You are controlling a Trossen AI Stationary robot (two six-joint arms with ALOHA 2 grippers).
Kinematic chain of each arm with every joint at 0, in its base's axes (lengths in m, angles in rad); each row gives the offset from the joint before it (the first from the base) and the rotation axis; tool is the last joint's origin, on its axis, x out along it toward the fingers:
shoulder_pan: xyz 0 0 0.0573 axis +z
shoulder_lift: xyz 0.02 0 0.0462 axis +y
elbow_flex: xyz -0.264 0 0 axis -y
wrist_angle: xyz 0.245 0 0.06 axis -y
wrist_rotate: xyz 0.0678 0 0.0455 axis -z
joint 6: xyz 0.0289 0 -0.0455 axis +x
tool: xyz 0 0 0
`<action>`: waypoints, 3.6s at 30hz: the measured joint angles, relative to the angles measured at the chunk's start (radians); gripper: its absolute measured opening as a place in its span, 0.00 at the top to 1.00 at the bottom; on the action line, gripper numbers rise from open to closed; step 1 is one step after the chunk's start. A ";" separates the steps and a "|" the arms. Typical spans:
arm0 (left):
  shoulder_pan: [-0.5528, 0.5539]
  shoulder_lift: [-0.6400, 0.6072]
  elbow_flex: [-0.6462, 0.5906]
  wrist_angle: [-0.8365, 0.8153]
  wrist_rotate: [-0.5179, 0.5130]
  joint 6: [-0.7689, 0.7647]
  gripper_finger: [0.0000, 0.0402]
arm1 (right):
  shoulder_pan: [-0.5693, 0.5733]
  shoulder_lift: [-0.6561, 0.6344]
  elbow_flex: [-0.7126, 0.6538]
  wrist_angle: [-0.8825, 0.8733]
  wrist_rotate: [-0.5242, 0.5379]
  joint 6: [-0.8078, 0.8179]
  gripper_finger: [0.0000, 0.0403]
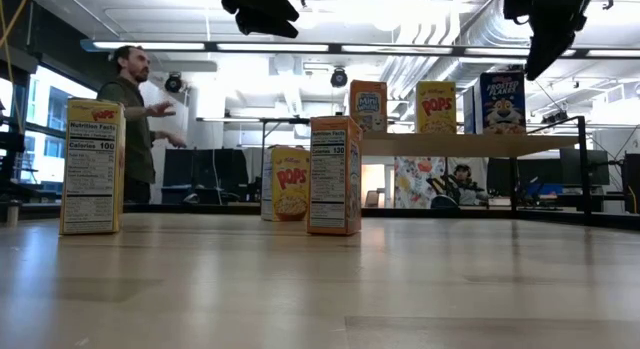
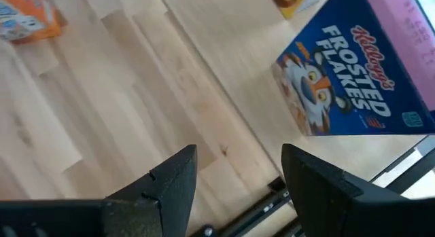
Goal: Stack cereal on shelf
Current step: Put the top blue cereal box on the shelf aligned with the other blue cereal box
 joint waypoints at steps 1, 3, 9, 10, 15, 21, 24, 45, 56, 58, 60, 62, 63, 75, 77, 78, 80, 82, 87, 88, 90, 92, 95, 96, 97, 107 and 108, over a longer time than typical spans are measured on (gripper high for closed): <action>0.000 0.000 0.000 0.000 0.000 0.000 0.40 | 0.000 -0.006 -0.016 0.013 0.008 0.002 0.49; 0.000 0.000 0.000 0.000 0.000 0.000 0.40 | 0.000 -0.015 -0.050 0.047 0.018 0.007 0.49; 0.000 0.000 0.000 0.000 0.000 0.000 0.40 | 0.000 -0.013 -0.144 0.177 0.018 0.007 0.49; 0.000 0.000 0.000 0.000 0.000 0.000 0.40 | 0.000 -0.014 -0.157 0.192 0.019 0.007 0.49; 0.000 0.000 0.000 0.000 0.000 0.000 0.40 | 0.000 -0.014 -0.187 0.229 0.073 0.007 0.49; 0.000 0.000 0.000 0.000 0.000 0.000 0.40 | 0.000 -0.014 -0.187 0.239 0.138 0.010 0.49; 0.000 0.000 0.000 0.000 0.000 0.000 0.40 | 0.000 -0.014 -0.187 0.248 0.157 0.010 0.49; 0.000 0.000 0.000 0.000 0.000 0.000 0.40 | 0.000 -0.014 -0.187 0.250 0.222 0.048 0.49; 0.000 0.000 0.000 0.000 0.000 -0.020 0.40 | 0.030 -0.014 -0.187 0.263 0.031 0.141 0.49; 0.000 0.000 0.000 0.000 0.000 -0.026 0.40 | 0.063 -0.014 -0.187 0.267 0.012 0.164 0.49; 0.000 0.000 0.000 0.000 0.000 -0.026 0.40 | 0.103 -0.014 -0.187 0.281 0.002 0.193 0.49; 0.000 0.000 0.000 0.000 0.000 -0.026 0.40 | 0.145 -0.014 -0.185 0.312 0.000 0.229 0.49; 0.000 0.000 0.000 0.000 0.000 -0.026 0.40 | 0.166 -0.014 -0.181 0.325 0.000 0.243 0.49; 0.000 0.000 0.000 0.000 0.000 -0.026 0.40 | 0.296 0.015 -0.021 0.427 0.098 0.256 0.49; 0.000 0.000 0.000 0.000 0.000 -0.026 0.40 | 0.297 0.044 0.025 0.423 0.098 0.236 0.49; 0.000 0.000 0.000 0.000 0.000 -0.026 0.40 | 0.297 0.064 0.050 0.414 0.098 0.223 0.49; 0.000 0.000 0.000 0.000 0.000 -0.026 0.40 | 0.294 0.112 0.104 0.378 0.102 0.193 0.49; 0.000 0.000 0.000 0.000 0.000 -0.027 0.40 | 0.284 0.167 0.166 0.327 0.118 0.178 0.49; 0.000 0.000 0.000 0.000 0.000 -0.029 0.40 | 0.257 0.318 0.332 0.140 0.155 0.184 0.49; 0.000 0.000 0.000 0.000 0.000 -0.038 0.40 | 0.255 0.343 0.359 0.110 0.157 0.186 0.49; 0.000 0.000 0.000 0.000 0.000 -0.057 0.40 | 0.255 0.388 0.404 0.066 0.157 0.191 0.49; 0.000 0.000 0.000 0.000 0.000 -0.068 0.40 | 0.255 0.426 0.437 0.031 0.162 0.191 0.49; 0.000 0.000 0.000 0.000 0.000 -0.069 0.40 | 0.254 0.470 0.471 -0.014 0.195 0.193 0.49; 0.000 0.000 0.000 0.000 0.000 -0.068 0.40 | 0.253 0.483 0.477 -0.025 0.201 0.194 0.49; 0.000 0.000 0.000 0.000 0.000 -0.068 0.40 | 0.251 0.495 0.482 -0.038 0.201 0.197 0.49; 0.000 0.000 0.000 0.000 0.000 -0.069 0.40 | 0.203 0.588 0.486 -0.134 0.206 0.235 0.49; 0.000 0.000 0.000 0.000 0.000 -0.068 0.40 | 0.199 0.595 0.486 -0.139 0.210 0.235 0.49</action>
